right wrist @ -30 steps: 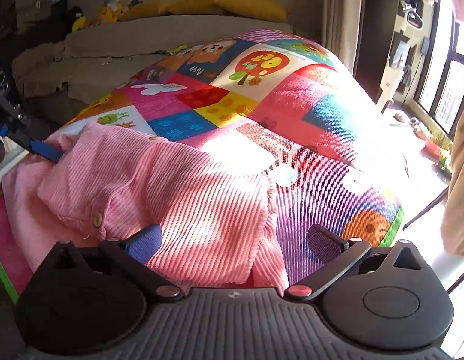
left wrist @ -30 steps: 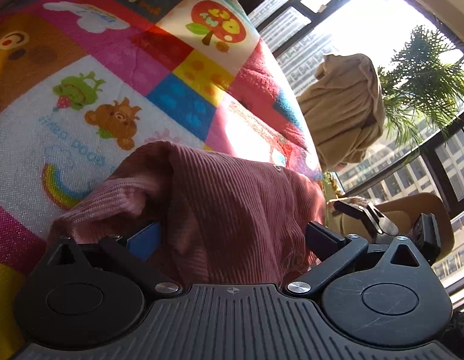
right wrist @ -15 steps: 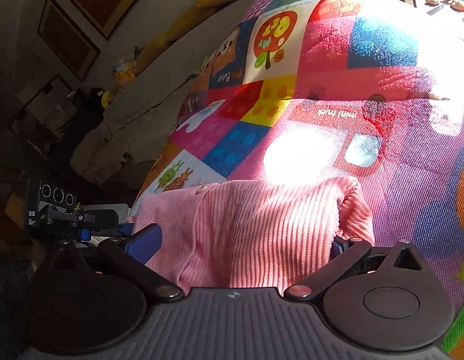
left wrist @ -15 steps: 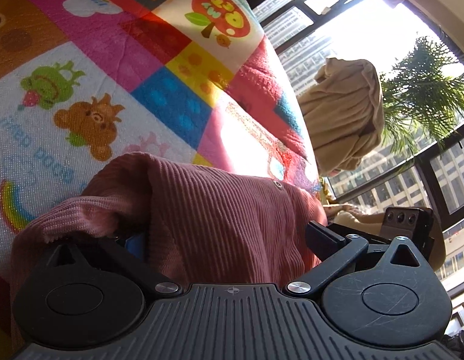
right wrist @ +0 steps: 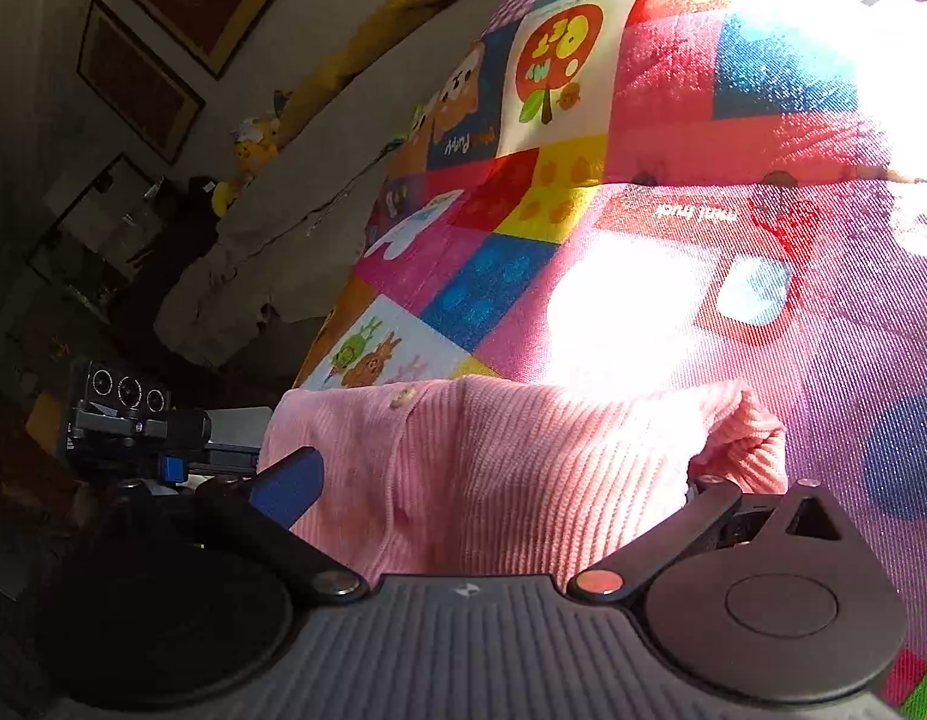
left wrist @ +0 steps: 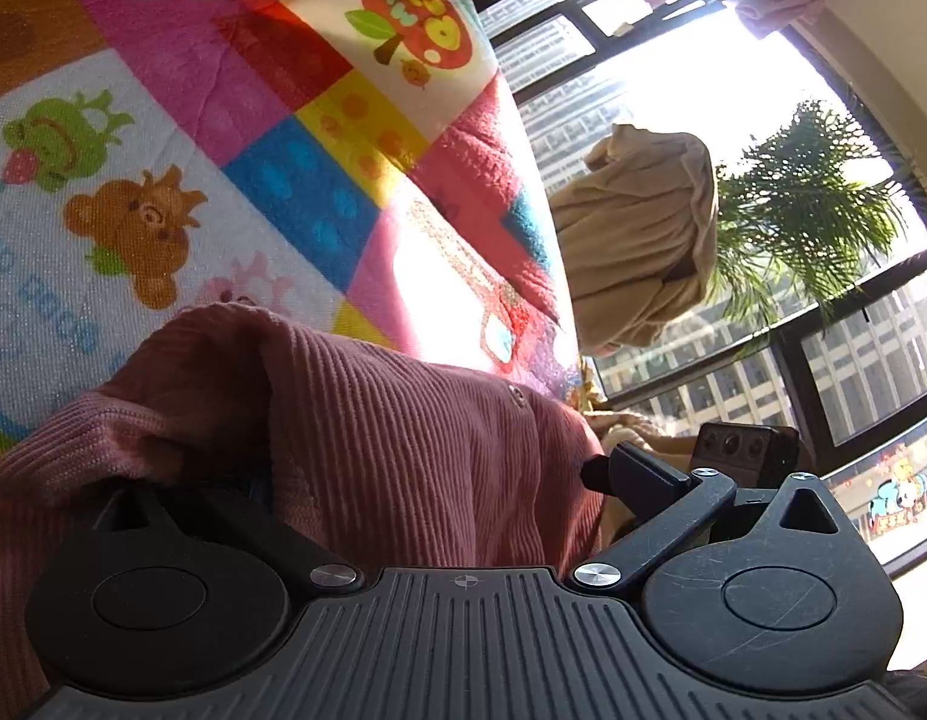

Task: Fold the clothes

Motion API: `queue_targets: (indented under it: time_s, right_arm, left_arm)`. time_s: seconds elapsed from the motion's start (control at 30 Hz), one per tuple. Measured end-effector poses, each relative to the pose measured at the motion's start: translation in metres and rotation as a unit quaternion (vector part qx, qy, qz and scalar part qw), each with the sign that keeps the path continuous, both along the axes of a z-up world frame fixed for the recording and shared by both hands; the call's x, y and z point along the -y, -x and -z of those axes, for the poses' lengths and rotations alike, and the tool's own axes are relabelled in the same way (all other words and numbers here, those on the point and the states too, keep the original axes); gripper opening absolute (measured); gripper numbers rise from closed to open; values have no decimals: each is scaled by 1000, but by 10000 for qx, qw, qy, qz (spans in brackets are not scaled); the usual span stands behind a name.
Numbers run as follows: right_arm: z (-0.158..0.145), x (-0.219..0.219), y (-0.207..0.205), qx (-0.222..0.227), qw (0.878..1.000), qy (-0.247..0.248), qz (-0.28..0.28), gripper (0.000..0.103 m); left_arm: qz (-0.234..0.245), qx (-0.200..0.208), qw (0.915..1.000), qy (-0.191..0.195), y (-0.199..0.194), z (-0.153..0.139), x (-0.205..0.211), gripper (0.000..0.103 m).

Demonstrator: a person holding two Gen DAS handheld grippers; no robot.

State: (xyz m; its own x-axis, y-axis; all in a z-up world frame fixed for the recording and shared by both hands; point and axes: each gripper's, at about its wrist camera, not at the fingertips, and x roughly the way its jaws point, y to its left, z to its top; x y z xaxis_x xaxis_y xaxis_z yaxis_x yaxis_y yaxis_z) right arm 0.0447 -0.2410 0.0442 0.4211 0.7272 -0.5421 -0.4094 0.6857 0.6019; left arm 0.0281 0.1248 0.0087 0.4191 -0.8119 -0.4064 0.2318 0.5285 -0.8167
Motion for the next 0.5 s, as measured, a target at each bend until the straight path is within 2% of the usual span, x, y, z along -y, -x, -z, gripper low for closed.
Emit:
queue_targets:
  time_s: [0.07, 0.17, 0.27, 0.33, 0.4, 0.43, 0.5]
  right_arm:
    - [-16, 0, 17, 290, 9994, -10, -206, 103]
    - [-40, 1, 45, 742, 9959, -11, -525, 103]
    - [-39, 6, 65, 787, 9948, 229, -606, 103]
    - [-24, 6, 70, 690, 9938, 749, -438, 103]
    - [-6, 7, 70, 524, 9904, 1261, -211, 103]
    - [0, 9, 67, 423, 9904, 1310, -132, 103]
    - [7, 21, 56, 95, 9961, 873, -17, 103]
  left_arm:
    - [151, 383, 9991, 82, 11, -21, -2, 103]
    - [248, 778, 9967, 6, 35, -43, -8, 103]
    - [298, 863, 9957, -169, 61, -43, -16, 103]
    - [233, 721, 9961, -453, 71, -31, -20, 103]
    - [118, 374, 9969, -676, 73, -13, -23, 103]
    - [65, 203, 9971, -733, 73, -5, -25, 103]
    - [-34, -4, 9978, -664, 67, 5, -27, 103]
